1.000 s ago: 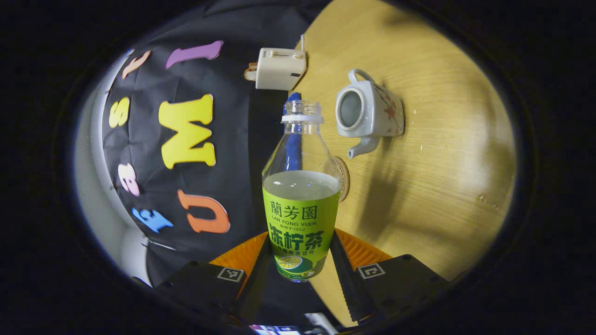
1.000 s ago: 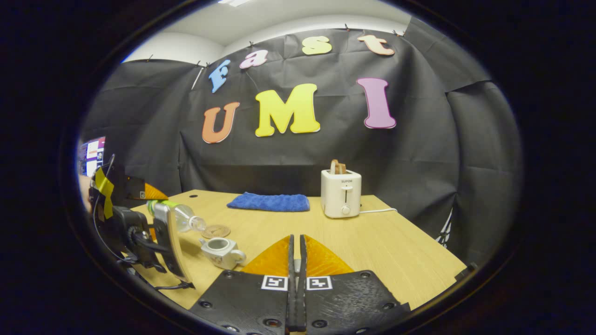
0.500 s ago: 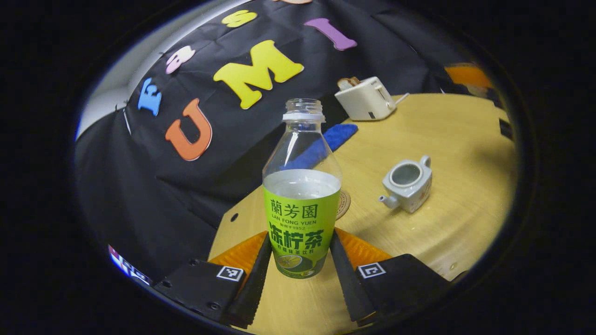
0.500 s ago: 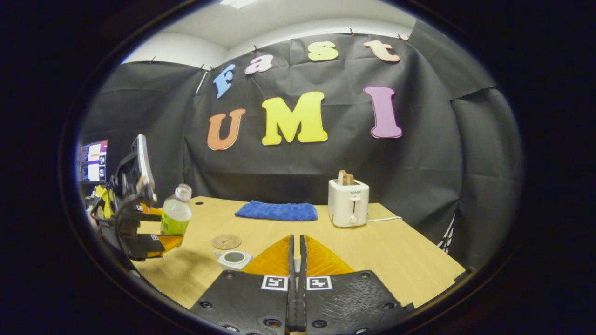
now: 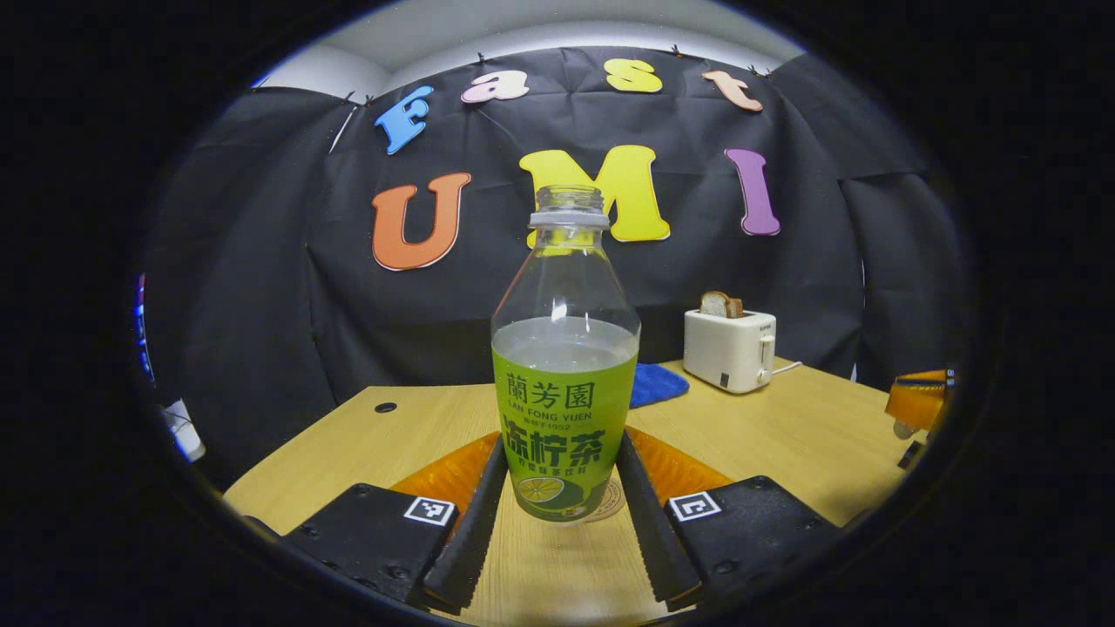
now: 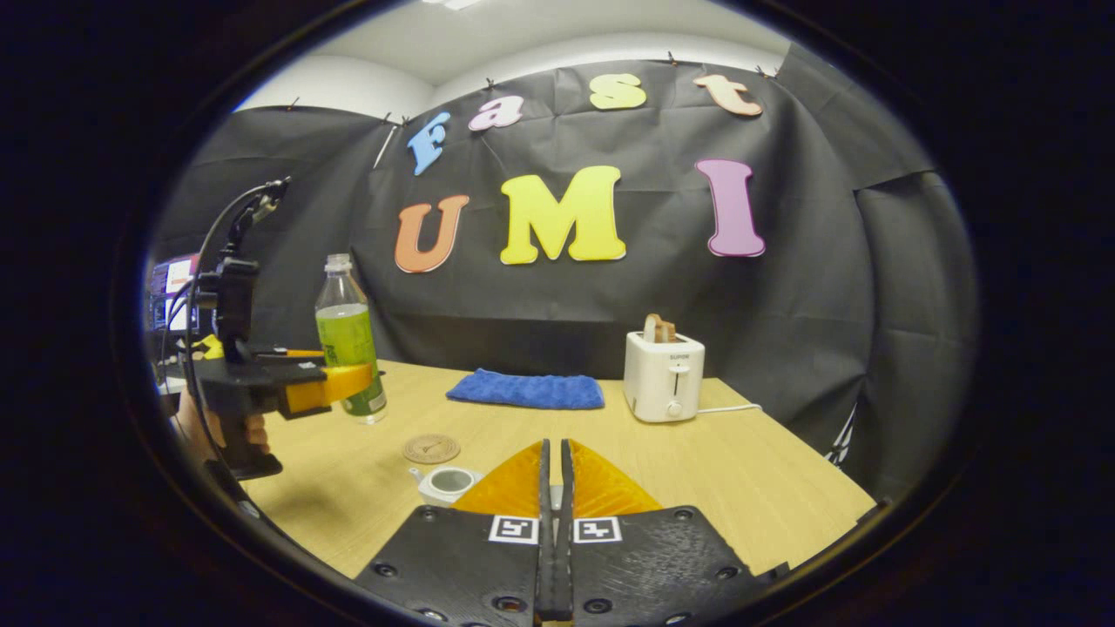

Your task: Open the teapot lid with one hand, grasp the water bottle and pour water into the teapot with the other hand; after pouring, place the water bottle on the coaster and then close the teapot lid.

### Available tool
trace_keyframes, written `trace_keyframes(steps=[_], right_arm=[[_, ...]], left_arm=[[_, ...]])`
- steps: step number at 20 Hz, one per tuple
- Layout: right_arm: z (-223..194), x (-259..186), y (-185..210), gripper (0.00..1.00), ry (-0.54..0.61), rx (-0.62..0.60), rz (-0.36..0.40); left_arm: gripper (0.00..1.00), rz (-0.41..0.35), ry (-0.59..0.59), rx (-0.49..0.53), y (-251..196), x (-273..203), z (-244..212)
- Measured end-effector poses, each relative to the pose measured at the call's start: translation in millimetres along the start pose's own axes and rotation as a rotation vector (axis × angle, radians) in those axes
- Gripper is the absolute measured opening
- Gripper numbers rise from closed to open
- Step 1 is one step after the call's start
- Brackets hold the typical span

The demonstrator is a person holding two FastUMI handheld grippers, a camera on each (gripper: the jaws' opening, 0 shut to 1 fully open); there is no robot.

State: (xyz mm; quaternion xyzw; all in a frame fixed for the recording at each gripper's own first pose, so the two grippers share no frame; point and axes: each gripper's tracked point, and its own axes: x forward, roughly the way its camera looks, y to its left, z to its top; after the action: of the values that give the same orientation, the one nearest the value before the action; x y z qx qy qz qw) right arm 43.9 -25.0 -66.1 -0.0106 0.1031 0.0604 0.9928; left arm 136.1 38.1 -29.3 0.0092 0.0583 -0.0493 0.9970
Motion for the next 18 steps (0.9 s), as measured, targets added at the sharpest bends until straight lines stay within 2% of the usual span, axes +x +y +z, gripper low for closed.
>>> trace_keyframes(steps=[3, 9, 18], right_arm=[[-7, 7, 0, 0.02, 0.014, -0.001, 0.002], [-26, 23, -9, 0.0, 0.054, 0.014, -0.011], [-42, 31, -16, 0.0, 0.082, 0.011, -0.025]], left_arm=[[0.74, -0.005, 0.012, -0.039, 1, 27, -10], [0.75, -0.023, 0.081, -0.085, -4, 73, -46], [0.77, -0.032, 0.105, -0.055, -24, 89, -70]])
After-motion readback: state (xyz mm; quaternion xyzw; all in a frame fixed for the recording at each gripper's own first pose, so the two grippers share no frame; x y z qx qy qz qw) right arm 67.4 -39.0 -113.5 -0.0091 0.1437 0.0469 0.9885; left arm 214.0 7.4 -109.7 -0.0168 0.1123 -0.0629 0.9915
